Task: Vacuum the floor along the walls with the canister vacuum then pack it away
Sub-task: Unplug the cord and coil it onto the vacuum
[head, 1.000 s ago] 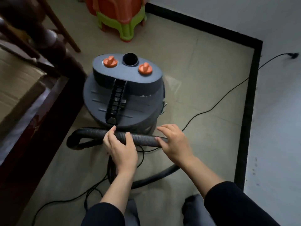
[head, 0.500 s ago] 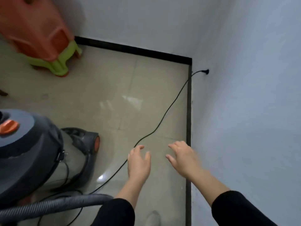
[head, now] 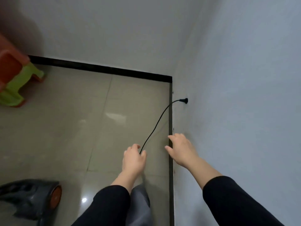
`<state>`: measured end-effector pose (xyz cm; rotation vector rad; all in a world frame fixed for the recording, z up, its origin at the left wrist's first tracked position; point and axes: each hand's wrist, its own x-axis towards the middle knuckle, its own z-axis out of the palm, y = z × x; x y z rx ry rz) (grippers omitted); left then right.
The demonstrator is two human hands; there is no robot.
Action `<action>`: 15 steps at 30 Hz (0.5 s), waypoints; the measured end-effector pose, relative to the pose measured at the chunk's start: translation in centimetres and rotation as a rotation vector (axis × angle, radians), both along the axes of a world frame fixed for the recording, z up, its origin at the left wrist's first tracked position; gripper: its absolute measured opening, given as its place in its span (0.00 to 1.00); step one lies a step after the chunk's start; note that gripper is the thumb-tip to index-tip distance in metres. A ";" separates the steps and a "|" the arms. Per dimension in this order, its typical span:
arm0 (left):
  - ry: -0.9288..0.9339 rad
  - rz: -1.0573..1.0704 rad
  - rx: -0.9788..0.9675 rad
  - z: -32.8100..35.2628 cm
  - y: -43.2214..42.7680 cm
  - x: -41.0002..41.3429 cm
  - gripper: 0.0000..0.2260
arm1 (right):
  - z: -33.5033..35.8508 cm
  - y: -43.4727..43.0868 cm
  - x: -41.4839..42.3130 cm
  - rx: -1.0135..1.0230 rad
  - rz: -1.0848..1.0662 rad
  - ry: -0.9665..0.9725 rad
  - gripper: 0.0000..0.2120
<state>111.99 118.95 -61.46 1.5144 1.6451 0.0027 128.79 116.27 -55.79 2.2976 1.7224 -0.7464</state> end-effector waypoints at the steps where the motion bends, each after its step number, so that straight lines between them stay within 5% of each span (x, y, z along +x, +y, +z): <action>1: 0.001 -0.020 0.000 -0.7 2.0 1.5 0.18 | -0.8 1.8 1.3 -0.013 -0.008 -0.005 0.20; 8: 0.028 -0.170 -0.003 -8.8 13.6 11.3 0.21 | -9.0 13.7 12.3 -0.090 0.112 -0.172 0.15; 15: 0.001 -0.219 -0.036 -16.9 19.2 19.0 0.23 | -15.6 22.9 20.6 -0.151 0.318 -0.450 0.30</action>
